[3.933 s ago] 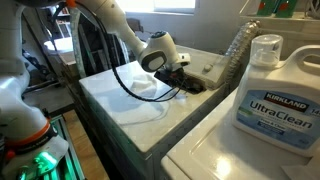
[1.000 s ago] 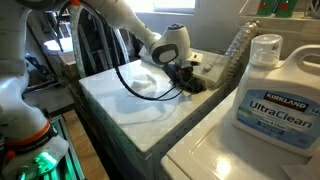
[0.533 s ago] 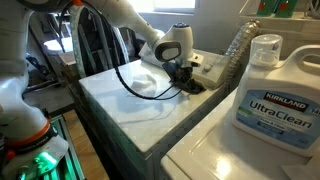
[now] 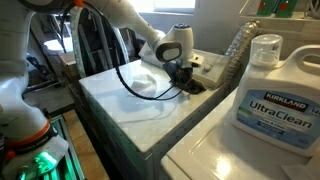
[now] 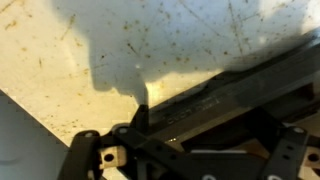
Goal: Push the grey object into the detergent drawer of the washing machine on the left
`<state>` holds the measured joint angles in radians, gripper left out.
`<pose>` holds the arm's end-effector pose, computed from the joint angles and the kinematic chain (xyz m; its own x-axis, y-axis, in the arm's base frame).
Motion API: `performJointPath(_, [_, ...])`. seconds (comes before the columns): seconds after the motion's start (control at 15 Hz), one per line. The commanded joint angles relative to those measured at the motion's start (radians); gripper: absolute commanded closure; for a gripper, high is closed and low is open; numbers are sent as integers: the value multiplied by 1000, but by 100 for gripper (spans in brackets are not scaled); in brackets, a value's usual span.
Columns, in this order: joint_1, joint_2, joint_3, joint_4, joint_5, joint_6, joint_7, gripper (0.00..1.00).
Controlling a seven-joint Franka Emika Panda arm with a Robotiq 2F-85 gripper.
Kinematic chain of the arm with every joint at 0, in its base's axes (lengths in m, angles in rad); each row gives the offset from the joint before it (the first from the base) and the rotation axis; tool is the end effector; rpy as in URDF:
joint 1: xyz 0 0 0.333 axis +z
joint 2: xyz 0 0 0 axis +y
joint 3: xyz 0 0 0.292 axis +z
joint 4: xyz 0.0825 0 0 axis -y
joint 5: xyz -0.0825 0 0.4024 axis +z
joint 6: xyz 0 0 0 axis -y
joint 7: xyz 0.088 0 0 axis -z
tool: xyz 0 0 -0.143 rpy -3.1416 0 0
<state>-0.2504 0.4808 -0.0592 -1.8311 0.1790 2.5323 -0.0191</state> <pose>0.6468 -0.2035 0.2232 0.8886 -0.4048 0.2155 -0.3922 -0.9144 -0.1004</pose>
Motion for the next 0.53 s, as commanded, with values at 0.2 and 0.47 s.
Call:
performJointPath(0.2, [22, 86, -2, 51, 9, 95, 7, 0])
performJointPath(0.47, [28, 90, -7, 44, -6, 116, 4, 0])
